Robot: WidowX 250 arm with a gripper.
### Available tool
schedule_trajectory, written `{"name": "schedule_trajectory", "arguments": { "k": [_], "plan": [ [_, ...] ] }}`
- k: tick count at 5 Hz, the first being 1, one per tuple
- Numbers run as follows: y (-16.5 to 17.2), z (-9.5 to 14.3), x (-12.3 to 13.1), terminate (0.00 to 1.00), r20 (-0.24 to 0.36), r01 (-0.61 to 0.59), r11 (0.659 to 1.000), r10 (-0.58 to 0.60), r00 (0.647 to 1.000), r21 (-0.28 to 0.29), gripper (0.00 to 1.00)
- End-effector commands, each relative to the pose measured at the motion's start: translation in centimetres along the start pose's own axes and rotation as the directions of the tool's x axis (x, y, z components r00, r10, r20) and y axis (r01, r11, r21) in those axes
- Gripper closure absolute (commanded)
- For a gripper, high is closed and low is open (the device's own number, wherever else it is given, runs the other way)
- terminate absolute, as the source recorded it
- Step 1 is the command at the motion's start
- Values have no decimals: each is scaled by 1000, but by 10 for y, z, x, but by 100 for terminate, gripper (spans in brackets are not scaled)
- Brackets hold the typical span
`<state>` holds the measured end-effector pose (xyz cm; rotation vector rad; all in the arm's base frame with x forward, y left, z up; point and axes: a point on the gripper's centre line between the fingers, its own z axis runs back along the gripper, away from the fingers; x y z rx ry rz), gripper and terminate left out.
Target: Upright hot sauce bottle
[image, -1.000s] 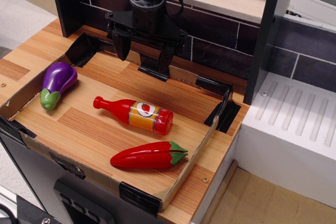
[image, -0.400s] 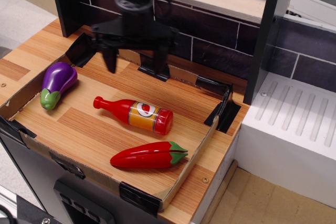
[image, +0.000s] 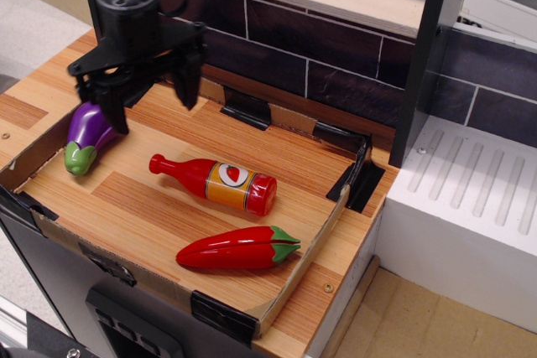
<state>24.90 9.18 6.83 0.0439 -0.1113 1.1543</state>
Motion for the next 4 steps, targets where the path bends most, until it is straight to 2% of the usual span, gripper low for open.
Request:
{"name": "schedule_trajectory", "arguments": {
  "k": [1, 2, 3, 4],
  "plan": [
    [-4, -10, -2, 0, -54, -415, 909, 412, 910, -51, 0],
    [-1, -18, -8, 0, -83, -526, 848, 521, 850, -66, 0],
    [4, -26, -12, 0, -102, -564, 826, 559, 823, -26, 0],
    [4, -41, -14, 0, -73, -550, 834, 546, 834, -41, 0]
  ]
}}
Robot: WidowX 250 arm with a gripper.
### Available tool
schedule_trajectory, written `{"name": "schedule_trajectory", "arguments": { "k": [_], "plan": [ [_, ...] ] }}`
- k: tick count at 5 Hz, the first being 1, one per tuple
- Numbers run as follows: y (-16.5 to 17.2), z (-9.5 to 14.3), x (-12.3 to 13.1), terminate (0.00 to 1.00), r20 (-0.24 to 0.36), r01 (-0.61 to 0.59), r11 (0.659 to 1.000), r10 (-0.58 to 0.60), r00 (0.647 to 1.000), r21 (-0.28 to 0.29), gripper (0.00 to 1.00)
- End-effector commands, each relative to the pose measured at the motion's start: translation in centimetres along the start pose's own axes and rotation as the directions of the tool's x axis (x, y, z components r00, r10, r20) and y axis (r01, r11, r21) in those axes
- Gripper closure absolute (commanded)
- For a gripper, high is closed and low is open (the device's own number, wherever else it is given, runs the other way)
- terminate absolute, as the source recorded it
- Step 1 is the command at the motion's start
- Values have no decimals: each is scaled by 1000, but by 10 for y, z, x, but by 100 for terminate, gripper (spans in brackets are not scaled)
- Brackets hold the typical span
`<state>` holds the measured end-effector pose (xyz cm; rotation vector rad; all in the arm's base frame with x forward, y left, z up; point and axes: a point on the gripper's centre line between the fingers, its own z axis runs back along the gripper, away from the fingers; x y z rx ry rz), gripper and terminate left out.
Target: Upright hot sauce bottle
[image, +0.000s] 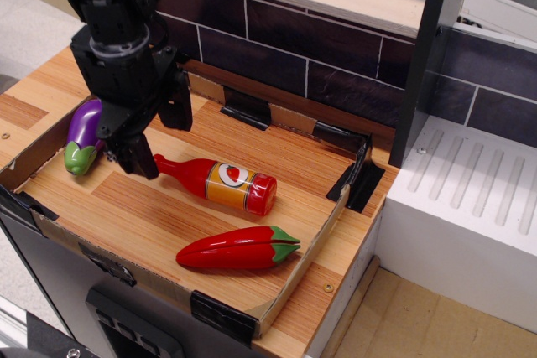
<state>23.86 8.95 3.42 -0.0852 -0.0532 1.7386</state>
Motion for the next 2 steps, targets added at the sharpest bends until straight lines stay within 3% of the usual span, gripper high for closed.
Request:
{"name": "schedule_trajectory", "arguments": {
  "k": [1, 2],
  "plan": [
    [-8, -20, -5, 0, 59, 39, 999, -38, 998, -18, 0],
    [-10, -27, -7, 0, 76, 77, 997, -76, 994, -16, 100]
  ]
}}
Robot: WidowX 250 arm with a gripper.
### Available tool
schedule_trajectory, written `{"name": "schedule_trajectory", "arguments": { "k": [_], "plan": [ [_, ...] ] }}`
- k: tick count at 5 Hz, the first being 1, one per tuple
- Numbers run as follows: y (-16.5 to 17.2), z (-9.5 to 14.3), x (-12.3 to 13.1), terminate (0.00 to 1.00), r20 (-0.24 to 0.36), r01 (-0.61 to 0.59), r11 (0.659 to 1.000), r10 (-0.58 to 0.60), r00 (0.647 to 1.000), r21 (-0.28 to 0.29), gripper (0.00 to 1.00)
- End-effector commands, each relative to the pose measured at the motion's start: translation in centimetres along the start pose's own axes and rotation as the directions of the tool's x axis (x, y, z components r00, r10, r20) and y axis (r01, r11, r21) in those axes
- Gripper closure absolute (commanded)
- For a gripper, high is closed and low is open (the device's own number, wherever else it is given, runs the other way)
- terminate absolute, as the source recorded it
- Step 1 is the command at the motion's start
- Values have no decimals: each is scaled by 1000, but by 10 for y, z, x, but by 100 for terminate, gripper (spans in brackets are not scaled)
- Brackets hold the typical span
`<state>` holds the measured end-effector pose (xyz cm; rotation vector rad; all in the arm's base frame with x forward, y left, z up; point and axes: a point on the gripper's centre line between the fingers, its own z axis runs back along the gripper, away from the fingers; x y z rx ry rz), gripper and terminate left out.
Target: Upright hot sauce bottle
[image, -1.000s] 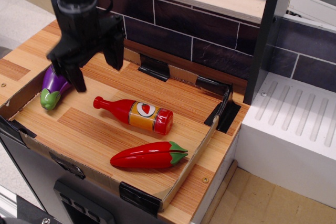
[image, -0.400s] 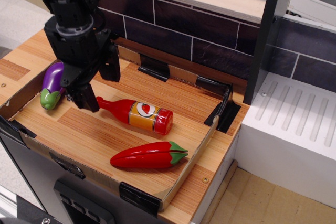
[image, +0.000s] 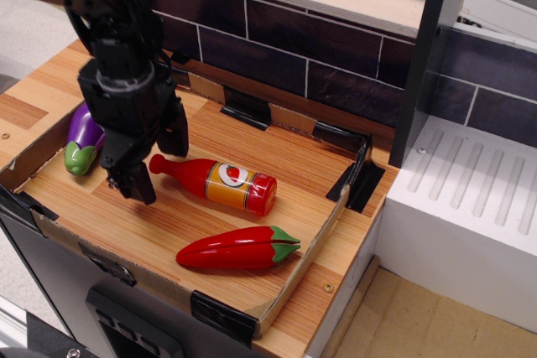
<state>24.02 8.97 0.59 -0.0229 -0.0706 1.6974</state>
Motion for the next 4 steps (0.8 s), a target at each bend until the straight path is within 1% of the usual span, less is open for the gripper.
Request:
{"name": "schedule_trajectory", "arguments": {
  "k": [1, 2, 3, 4],
  "plan": [
    [-13, 1, -8, 0, 27, 44, 999, -43, 999, -21, 100],
    [-15, 5, -7, 0, 113, 102, 995, -100, 989, -12, 100],
    [-17, 16, -2, 0, 144, 111, 993, -106, 984, -27, 100],
    [-20, 30, 2, 0, 204, 140, 988, -125, 971, -62, 100]
  ]
}}
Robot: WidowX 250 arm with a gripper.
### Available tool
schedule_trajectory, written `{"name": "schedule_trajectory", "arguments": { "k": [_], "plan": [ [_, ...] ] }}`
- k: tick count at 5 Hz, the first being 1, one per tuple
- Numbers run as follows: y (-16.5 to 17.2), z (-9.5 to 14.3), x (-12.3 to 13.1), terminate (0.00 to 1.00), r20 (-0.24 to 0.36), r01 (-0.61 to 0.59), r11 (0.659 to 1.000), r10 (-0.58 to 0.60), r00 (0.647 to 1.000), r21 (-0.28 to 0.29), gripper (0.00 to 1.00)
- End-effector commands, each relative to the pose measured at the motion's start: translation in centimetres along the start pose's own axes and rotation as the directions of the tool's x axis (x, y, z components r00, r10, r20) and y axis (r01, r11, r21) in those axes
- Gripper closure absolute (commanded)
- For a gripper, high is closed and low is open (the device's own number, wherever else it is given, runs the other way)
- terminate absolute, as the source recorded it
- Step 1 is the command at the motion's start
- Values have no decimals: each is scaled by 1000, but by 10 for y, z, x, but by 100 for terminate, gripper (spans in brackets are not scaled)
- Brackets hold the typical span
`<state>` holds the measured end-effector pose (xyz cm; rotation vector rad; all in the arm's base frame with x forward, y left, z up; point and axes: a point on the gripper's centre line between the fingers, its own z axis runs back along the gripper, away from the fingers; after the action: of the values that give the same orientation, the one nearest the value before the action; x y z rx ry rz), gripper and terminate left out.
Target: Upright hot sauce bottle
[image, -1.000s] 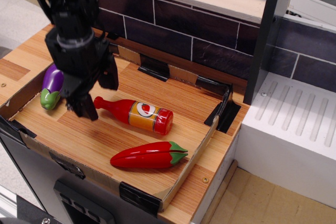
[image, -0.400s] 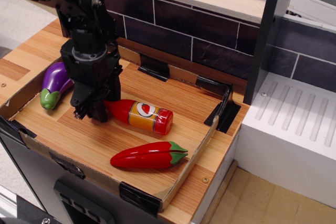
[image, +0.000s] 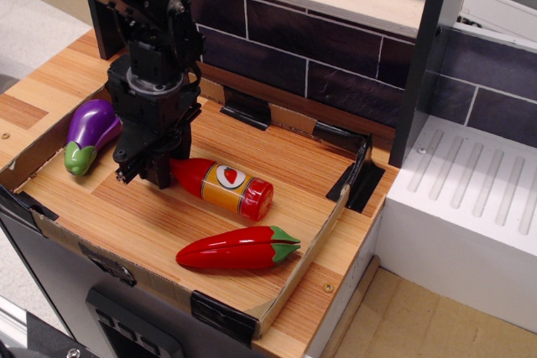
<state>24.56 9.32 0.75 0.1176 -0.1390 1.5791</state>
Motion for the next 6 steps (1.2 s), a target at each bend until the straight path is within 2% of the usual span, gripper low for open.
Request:
{"name": "schedule_trajectory", "arguments": {
  "k": [1, 2, 3, 4, 5, 6],
  "plan": [
    [-16, 47, 9, 0, 189, 52, 984, -20, 982, -168, 100],
    [-15, 60, 4, 0, 362, 97, 972, -13, 932, -216, 100],
    [-19, 68, 3, 0, 491, 134, 963, -1, 871, -234, 100],
    [-23, 75, 0, 0, 603, 185, 957, -13, 797, -224, 100],
    [-28, 77, 0, 0, 702, 191, 942, 63, 709, -277, 100],
    [-30, 78, -10, 0, 797, 252, 928, 72, 599, -273, 100]
  ]
}}
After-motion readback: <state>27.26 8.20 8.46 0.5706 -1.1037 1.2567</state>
